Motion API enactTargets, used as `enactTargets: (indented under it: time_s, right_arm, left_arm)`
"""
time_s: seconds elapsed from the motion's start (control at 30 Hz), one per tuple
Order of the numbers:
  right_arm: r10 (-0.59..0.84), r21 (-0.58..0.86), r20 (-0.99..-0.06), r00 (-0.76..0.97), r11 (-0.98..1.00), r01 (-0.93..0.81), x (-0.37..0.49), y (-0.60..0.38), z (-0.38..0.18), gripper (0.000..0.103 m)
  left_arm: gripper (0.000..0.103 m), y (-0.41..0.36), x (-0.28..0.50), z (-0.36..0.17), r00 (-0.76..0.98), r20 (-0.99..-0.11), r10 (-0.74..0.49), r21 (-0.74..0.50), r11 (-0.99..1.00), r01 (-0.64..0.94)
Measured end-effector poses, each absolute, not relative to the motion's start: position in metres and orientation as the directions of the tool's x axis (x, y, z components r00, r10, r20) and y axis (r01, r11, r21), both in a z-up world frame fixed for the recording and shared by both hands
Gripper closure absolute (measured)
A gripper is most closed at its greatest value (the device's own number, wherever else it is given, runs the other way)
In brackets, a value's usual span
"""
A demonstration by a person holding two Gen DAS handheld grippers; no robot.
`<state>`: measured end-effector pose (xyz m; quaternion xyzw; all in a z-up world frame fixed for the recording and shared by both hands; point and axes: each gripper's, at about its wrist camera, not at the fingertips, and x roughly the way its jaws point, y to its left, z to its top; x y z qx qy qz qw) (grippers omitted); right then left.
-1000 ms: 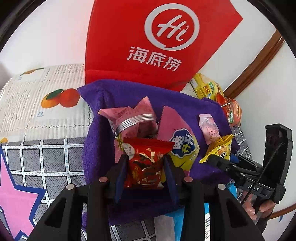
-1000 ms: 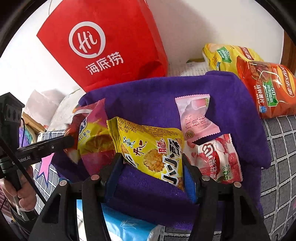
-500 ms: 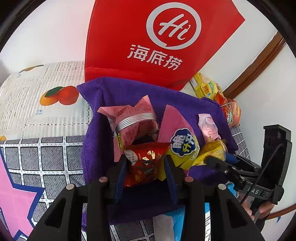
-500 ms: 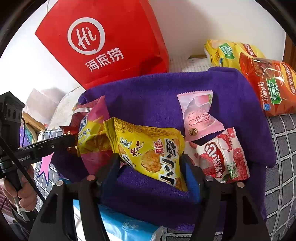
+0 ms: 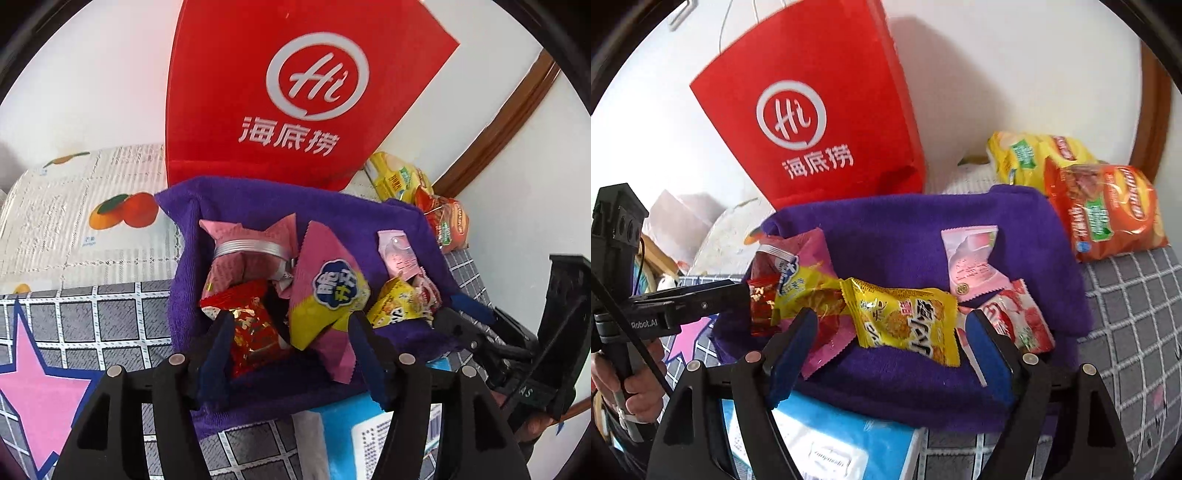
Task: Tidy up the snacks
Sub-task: 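Move both tools back to the snack pile beside the tissue box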
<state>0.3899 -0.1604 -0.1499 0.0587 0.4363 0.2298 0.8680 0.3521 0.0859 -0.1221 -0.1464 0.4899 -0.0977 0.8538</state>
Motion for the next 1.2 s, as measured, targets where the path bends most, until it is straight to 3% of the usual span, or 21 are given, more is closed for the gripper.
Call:
enactTargets:
  time_s: [0.23, 0.33, 0.77, 0.9, 1.2]
  right_arm:
    - [0.389, 0.272, -0.744, 0.544, 0.919, -0.285, 0.350, -0.178, -0.131, 0.036]
    - [0.354, 0.261, -0.759, 0.545, 0.934, -0.243, 0.330, -0.191, -0.127, 0.038]
    - [0.424, 0.265, -0.752, 0.506, 0.896, -0.357, 0.246, -0.198, -0.137, 0.038]
    - [0.419, 0.221, -0.768, 0.484, 0.883, -0.413, 0.234, -0.182, -0.151, 0.033]
    - [0.374, 0.120, -0.799, 0.472, 0.867, -0.485, 0.241, -0.165, -0.177, 0.032]
  left_arm:
    - [0.041, 0.075, 0.335, -0.091, 0.552, -0.771, -0.319, -0.335, 0.939, 0.076]
    - [0.040, 0.069, 0.324, -0.078, 0.569, -0.760, -0.314, -0.319, 0.943, 0.095]
    - [0.037, 0.078, 0.257, -0.078, 0.572, -0.770, -0.282, -0.292, 0.953, 0.076]
    - [0.037, 0.086, 0.238, -0.083, 0.563, -0.783, -0.263, -0.280, 0.958, 0.057]
    - [0.037, 0.097, 0.219, -0.095, 0.543, -0.807, -0.233, -0.263, 0.965, 0.023]
